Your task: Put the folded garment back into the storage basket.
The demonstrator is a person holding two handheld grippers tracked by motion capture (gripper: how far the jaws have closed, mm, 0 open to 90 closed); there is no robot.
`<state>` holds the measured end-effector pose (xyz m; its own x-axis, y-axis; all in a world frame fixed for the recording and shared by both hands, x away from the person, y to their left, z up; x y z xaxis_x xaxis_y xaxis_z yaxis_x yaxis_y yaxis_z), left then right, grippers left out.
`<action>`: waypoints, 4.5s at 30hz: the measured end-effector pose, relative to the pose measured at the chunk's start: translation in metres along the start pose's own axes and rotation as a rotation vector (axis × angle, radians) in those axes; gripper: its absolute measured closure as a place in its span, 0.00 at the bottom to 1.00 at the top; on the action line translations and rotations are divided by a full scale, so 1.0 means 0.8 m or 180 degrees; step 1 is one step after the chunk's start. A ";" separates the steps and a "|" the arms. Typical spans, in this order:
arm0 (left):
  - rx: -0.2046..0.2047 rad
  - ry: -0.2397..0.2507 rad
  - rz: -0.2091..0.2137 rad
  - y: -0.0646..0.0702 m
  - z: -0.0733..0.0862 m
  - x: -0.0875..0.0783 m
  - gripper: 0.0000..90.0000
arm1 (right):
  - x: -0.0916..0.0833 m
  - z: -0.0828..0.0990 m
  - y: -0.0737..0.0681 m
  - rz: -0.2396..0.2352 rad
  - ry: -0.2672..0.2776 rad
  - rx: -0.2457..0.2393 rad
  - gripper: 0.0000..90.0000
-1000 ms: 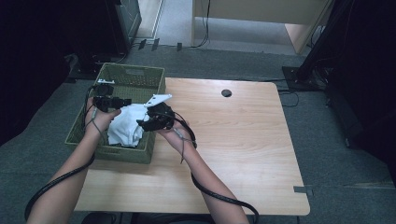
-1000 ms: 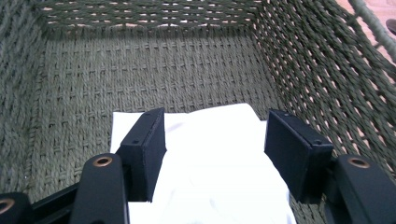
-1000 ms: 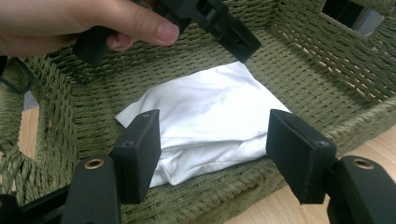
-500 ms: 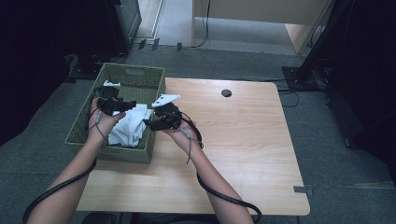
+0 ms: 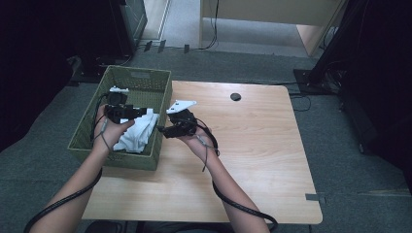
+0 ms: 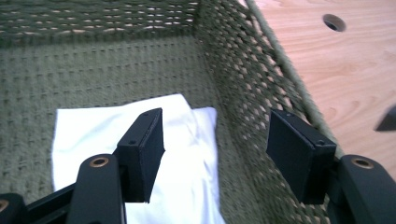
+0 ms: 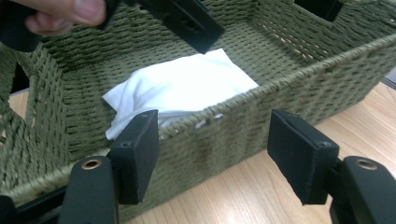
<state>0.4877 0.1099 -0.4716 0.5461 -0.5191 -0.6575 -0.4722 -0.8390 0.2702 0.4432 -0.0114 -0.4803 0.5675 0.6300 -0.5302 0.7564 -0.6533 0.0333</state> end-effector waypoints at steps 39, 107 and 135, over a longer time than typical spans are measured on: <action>0.0112 0.0033 0.0417 0.092 0.003 0.008 0.41 | -0.035 0.067 0.054 0.0080 -0.0098 -0.0027 0.37; 0.0602 -0.0073 0.0778 0.223 0.078 0.088 0.34 | -0.122 0.205 0.111 0.0557 -0.0418 0.0228 0.34; 0.0734 -0.0164 0.0768 0.217 0.131 0.139 0.33 | -0.135 0.241 0.095 0.0578 -0.0462 0.0216 0.32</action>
<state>0.3943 -0.0765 -0.5716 0.3665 -0.6844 -0.6303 -0.7309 -0.6310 0.2601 0.3769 -0.2100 -0.5838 0.6357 0.4359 -0.6371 0.6198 -0.7802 0.0847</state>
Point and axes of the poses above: each handheld gripper's, and its own axes: x roughly forward along the jaws, z roughly out of its underside, y roughly to its right, the point moved 10 cm from there along x, roughly forward along the jaws, and after that the axes turned 8 degrees about z, right-handed, at the moved point
